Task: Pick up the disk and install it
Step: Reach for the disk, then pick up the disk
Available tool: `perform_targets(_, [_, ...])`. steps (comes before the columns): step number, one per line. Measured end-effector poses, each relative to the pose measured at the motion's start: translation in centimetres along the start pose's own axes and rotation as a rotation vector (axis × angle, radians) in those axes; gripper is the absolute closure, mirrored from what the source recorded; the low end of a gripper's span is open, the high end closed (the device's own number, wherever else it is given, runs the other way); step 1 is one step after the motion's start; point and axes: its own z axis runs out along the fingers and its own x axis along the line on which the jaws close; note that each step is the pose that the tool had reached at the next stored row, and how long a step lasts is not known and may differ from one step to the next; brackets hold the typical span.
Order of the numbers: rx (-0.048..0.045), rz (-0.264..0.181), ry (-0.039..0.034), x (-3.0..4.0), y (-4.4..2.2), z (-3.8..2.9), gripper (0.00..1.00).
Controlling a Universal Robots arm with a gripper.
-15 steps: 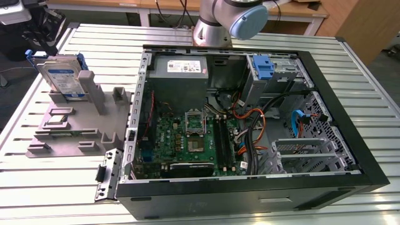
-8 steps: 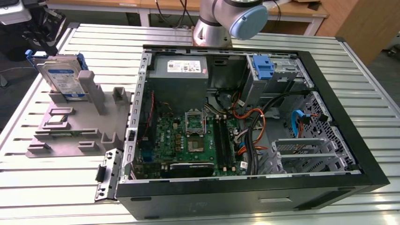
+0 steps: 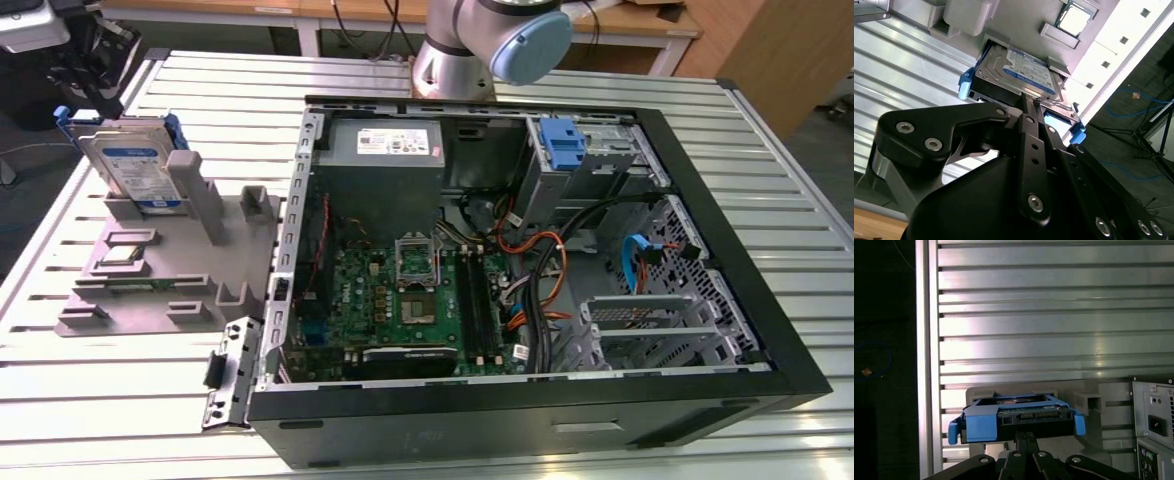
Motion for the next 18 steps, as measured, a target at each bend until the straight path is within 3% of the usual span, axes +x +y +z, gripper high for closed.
perform_targets(18, [-0.0001, -0.004, 0.0003, 0.00, 0.01, -0.18, 0.90])
